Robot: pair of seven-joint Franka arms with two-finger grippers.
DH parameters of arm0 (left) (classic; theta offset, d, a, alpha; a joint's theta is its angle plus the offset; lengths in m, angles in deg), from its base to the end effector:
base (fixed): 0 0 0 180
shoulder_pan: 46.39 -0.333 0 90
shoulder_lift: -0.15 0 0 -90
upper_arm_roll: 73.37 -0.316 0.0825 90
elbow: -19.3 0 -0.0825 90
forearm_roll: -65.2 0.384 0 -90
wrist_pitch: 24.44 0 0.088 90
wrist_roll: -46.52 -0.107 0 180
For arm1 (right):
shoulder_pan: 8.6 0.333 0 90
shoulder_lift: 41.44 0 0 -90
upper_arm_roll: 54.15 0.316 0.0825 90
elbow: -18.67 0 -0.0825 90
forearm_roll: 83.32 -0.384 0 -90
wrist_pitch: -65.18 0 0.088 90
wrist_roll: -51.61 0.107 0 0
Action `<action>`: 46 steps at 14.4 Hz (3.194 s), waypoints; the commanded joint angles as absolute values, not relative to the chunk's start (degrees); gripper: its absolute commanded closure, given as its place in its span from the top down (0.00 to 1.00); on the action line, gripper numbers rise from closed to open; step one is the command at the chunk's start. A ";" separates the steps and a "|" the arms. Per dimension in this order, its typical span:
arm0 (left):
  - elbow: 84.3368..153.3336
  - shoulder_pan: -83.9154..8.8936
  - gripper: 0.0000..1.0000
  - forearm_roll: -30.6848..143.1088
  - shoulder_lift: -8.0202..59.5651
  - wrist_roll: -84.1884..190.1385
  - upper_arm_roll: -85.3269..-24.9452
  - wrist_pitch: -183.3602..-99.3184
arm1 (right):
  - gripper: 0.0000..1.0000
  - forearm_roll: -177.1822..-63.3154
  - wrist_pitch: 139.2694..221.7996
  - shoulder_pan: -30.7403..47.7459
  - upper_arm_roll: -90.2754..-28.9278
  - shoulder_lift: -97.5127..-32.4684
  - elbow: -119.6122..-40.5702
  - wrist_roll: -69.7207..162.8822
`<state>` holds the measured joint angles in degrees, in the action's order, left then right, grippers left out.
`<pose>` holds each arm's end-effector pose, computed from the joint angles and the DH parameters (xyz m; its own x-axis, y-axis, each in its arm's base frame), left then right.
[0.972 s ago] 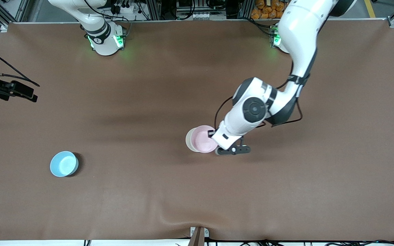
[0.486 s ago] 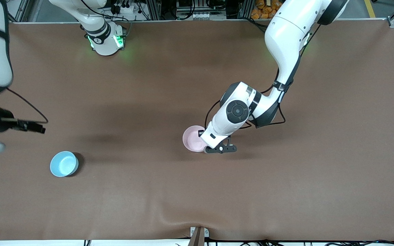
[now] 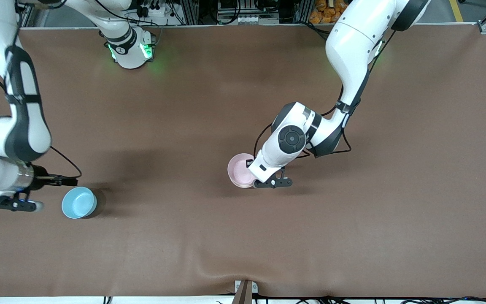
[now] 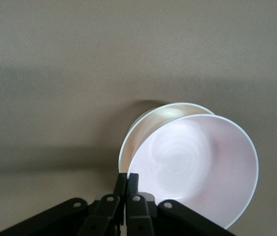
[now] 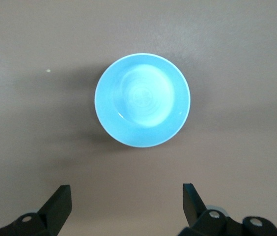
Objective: Stack pink and blue bowls on white bowl
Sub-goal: 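Lower the pink bowl into the white bowl while the right gripper reaches the blue bowl, then grasp the blue bowl rim with the right gripper while the left gripper withdraws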
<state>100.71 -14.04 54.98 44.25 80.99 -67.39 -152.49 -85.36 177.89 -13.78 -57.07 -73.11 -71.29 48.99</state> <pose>0.5810 -0.4468 0.2466 0.9935 0.0608 -0.0965 0.0788 -0.9776 0.1954 0.6709 -0.0886 0.3085 0.9826 -0.1042 -0.1539 -0.1071 -0.9942 -0.0106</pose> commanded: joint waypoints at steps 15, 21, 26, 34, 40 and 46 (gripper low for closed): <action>101.12 -17.28 1.00 58.69 39.27 78.71 -70.38 -153.47 | 1.00 -80.50 200.52 -18.87 -56.79 -83.79 -69.93 31.68; 100.86 -29.84 1.00 61.60 34.44 64.03 -70.21 -144.34 | 0.82 -84.18 204.92 -20.72 -56.61 -86.61 -69.84 27.88; 100.95 -37.23 1.00 61.86 28.64 56.74 -70.21 -137.13 | 0.17 -85.86 204.31 -20.72 -56.61 -86.61 -69.84 27.97; 101.12 -44.45 1.00 65.38 16.52 42.49 -71.00 -124.13 | 0.00 -87.45 202.56 -20.55 -56.35 -85.91 -69.84 27.88; 104.36 -45.33 1.00 62.92 5.18 43.62 -72.32 -110.05 | 0.00 -91.93 191.32 -17.31 -56.35 -77.93 -69.40 33.13; 113.00 -47.61 1.00 63.53 -2.93 43.19 -72.58 -111.00 | 0.00 -91.84 179.62 -7.12 -56.35 -69.92 -69.40 55.27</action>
